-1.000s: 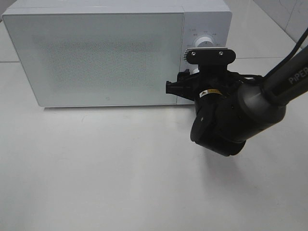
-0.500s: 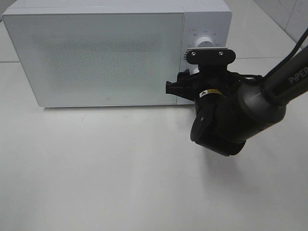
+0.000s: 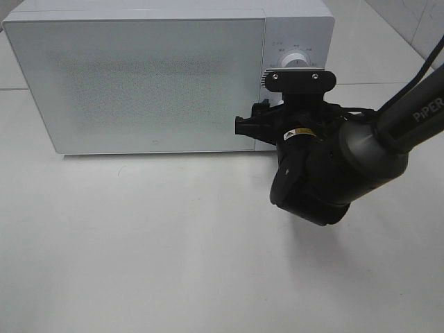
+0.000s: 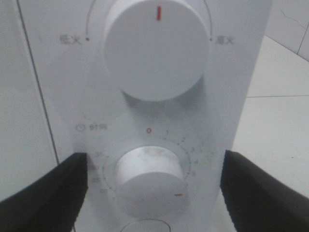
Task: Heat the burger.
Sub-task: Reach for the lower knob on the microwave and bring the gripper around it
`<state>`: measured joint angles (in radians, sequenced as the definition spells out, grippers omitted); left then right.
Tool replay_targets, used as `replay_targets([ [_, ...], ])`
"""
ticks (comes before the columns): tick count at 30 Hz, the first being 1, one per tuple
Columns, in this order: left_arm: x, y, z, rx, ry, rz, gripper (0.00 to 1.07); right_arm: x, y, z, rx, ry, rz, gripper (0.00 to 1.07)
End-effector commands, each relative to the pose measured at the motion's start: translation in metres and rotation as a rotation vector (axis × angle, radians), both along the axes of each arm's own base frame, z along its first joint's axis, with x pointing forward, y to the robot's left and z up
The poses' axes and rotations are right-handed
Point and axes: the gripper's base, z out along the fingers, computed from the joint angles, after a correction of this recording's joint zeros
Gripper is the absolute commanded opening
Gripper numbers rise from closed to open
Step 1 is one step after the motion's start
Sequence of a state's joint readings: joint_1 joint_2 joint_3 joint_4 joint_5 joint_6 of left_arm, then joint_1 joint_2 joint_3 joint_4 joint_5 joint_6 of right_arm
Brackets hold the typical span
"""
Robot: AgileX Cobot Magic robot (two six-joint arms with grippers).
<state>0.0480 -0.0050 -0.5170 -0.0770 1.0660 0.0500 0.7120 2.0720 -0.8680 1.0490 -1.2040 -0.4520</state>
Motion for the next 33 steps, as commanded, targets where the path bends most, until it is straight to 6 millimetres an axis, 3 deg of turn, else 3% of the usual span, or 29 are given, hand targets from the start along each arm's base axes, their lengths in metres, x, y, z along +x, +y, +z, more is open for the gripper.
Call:
replay_targets([
  [1,-0.004,0.0,-0.001,-0.004,-0.02,0.003,1.0,0.0,-0.004,0.017,-0.034,-0.175,-0.078,0.76],
  [14,-0.004,0.0,-0.001,-0.004,-0.02,0.003,1.0,0.0,-0.004,0.006,-0.041,-0.156,-0.085,0.76],
  [33,-0.004,0.0,-0.001,-0.004,-0.02,0.003,1.0,0.008,-0.005,0.011,-0.044,-0.174,-0.095,0.76],
])
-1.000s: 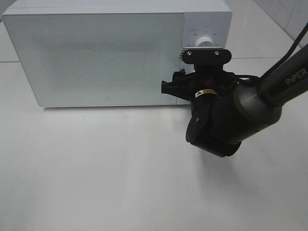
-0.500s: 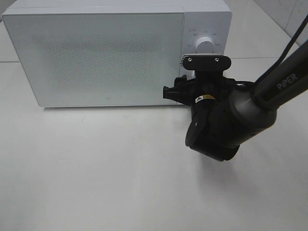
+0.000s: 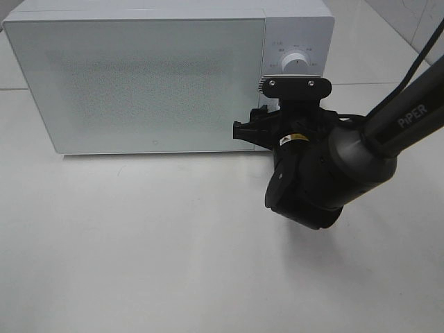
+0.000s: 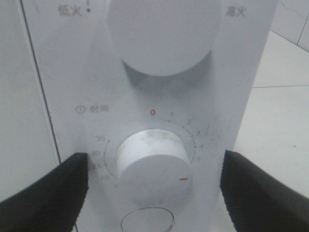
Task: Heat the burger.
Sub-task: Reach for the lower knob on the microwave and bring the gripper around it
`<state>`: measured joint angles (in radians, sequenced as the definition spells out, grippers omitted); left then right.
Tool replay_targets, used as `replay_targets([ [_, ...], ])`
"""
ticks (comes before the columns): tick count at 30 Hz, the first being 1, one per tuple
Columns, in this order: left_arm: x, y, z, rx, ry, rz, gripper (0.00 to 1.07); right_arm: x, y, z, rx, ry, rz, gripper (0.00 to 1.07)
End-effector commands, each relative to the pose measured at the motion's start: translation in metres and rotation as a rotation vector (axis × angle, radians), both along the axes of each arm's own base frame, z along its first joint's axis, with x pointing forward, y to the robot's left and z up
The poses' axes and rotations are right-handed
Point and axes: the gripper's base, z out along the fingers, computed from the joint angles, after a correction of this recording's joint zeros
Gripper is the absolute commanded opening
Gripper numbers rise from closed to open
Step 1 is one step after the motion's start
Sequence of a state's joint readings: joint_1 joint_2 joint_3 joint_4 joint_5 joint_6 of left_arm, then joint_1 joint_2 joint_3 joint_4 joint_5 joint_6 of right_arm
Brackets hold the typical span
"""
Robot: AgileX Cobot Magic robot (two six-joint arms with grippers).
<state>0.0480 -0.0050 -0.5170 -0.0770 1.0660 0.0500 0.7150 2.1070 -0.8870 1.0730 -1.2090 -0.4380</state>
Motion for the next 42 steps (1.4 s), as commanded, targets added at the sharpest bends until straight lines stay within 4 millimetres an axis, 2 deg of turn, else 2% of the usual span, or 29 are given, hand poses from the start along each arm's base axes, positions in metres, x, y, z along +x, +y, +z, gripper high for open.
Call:
replay_targets([
  [1,-0.004,-0.0003,-0.0008,-0.004,-0.02,0.003,1.0,0.0056,-0.007,0.0199,-0.056,-0.184,-0.073,0.76],
  [11,-0.004,-0.0003,-0.0008,-0.004,-0.02,0.003,1.0,0.0056,-0.007,0.0199,-0.056,-0.184,-0.073,0.67],
  [12,-0.004,-0.0003,-0.0008,-0.004,-0.02,0.003,1.0,0.0056,-0.007,0.0199,-0.056,-0.184,-0.073,0.61],
  [14,-0.004,-0.0003,-0.0008,-0.004,-0.02,0.003,1.0,0.0056,-0.007,0.0199,-0.056,-0.184,-0.073,0.58],
  [15,-0.004,-0.0003,-0.0008,-0.004,-0.02,0.003,1.0,0.0056,-0.007,0.0199,-0.056,-0.184,-0.073,0.48],
  [16,-0.004,-0.0003,-0.0008,-0.004,-0.02,0.003,1.0,0.0056,-0.007,0.0199,-0.056,-0.184,-0.073,0.48],
  [17,-0.004,-0.0003,-0.0008,-0.004,-0.02,0.003,1.0,0.0056,-0.007,0.0199,-0.056,-0.184,-0.073,0.43],
  [18,-0.004,-0.0003,-0.0008,-0.004,-0.02,0.003,1.0,0.0056,-0.0069,0.02,-0.056,-0.184,-0.072,0.32],
  [19,-0.004,-0.0003,-0.0008,-0.004,-0.02,0.003,1.0,0.0056,-0.0069,0.02,-0.056,-0.184,-0.072,0.32],
  [20,-0.004,-0.0003,-0.0008,-0.004,-0.02,0.003,1.0,0.0057,-0.0068,0.02,-0.056,-0.185,-0.071,0.2],
  [21,-0.004,-0.0003,-0.0008,-0.004,-0.02,0.003,1.0,0.0057,-0.0068,0.02,-0.056,-0.185,-0.071,0.2],
  [23,-0.004,-0.0003,-0.0008,-0.004,-0.02,0.003,1.0,0.0057,-0.0067,0.0199,-0.057,-0.184,-0.069,0.1],
  [24,-0.004,-0.0003,-0.0008,-0.004,-0.02,0.003,1.0,0.0057,-0.0067,0.0199,-0.057,-0.184,-0.069,0.1],
  [25,-0.004,-0.0003,-0.0008,-0.004,-0.02,0.003,1.0,0.0057,-0.0067,0.0199,-0.061,-0.183,-0.069,0.05],
  [28,-0.004,-0.0003,-0.0008,-0.004,-0.02,0.003,1.0,0.0057,-0.0067,0.0199,-0.063,-0.182,-0.069,0.02],
  [42,-0.004,-0.0003,-0.0008,-0.004,-0.02,0.003,1.0,0.0059,-0.0061,0.0201,-0.061,-0.185,-0.061,0.03],
])
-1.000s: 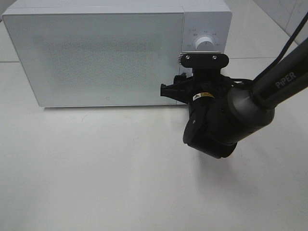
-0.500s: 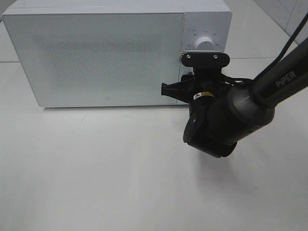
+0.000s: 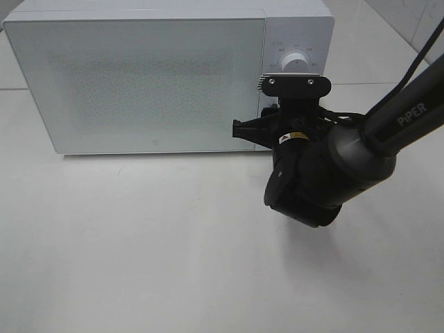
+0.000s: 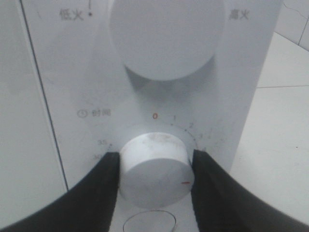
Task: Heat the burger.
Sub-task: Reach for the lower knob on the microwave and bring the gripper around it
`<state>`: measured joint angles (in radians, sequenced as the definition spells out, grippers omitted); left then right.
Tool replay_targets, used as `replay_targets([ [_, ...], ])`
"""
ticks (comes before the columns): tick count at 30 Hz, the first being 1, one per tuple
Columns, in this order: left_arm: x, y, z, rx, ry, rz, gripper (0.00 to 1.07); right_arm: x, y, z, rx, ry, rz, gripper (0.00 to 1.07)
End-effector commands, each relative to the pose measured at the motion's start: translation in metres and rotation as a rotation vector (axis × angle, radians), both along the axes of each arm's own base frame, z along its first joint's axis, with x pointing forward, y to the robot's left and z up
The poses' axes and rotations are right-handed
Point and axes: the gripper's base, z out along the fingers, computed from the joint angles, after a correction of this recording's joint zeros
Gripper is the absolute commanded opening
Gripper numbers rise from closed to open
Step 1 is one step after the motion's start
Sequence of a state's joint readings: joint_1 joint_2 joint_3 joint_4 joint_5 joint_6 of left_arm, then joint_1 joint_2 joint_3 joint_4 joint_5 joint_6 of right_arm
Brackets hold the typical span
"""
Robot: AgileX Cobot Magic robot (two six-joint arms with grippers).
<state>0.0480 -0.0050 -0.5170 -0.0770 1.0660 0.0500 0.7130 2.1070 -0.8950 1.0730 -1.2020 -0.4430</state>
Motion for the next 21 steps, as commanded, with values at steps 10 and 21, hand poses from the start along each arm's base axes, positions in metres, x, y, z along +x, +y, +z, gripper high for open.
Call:
replay_targets([
  [10,-0.004,-0.0003,-0.0008,-0.004,-0.02,0.003,1.0,0.0042,-0.0067,0.0186,0.004,-0.196,-0.069,0.02],
  [21,-0.004,-0.0003,-0.0008,-0.004,-0.02,0.003,1.0,0.0053,-0.0018,0.0155,0.232,-0.211,-0.048,0.02],
])
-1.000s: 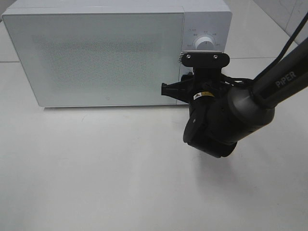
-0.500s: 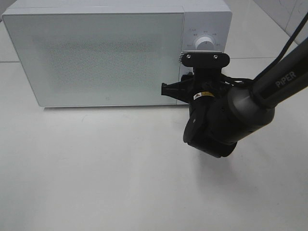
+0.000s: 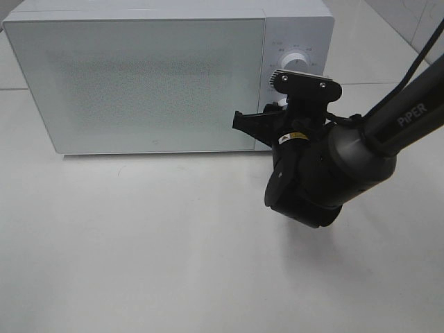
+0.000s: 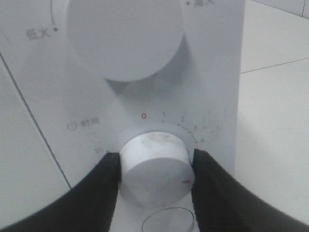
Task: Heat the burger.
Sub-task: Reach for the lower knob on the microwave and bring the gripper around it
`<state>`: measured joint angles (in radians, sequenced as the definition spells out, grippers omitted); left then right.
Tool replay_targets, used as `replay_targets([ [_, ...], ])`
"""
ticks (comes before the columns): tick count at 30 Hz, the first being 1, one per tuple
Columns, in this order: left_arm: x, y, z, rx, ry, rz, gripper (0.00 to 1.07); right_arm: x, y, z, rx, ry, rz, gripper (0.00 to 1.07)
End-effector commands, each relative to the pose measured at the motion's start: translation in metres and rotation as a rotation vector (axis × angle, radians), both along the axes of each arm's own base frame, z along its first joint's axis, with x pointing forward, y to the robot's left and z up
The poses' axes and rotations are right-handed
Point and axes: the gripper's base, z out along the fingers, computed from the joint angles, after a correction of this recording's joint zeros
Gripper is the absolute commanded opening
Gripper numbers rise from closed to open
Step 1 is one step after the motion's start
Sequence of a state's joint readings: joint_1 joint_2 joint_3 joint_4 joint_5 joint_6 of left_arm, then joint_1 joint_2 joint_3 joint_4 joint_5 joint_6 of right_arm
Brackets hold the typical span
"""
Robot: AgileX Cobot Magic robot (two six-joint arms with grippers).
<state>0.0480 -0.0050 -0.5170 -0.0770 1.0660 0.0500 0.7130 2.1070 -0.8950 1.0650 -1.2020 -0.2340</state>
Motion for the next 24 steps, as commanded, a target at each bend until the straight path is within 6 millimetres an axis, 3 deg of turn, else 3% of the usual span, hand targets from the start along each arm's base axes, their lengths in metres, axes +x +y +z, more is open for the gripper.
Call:
replay_targets([
  [1,-0.004,0.0,-0.001,-0.004,-0.02,0.003,1.0,0.005,-0.002,0.015,0.033,-0.163,-0.024,0.02],
  [24,-0.004,0.0,-0.001,-0.004,-0.02,0.003,1.0,0.008,0.017,0.017,0.556,-0.235,0.122,0.03],
])
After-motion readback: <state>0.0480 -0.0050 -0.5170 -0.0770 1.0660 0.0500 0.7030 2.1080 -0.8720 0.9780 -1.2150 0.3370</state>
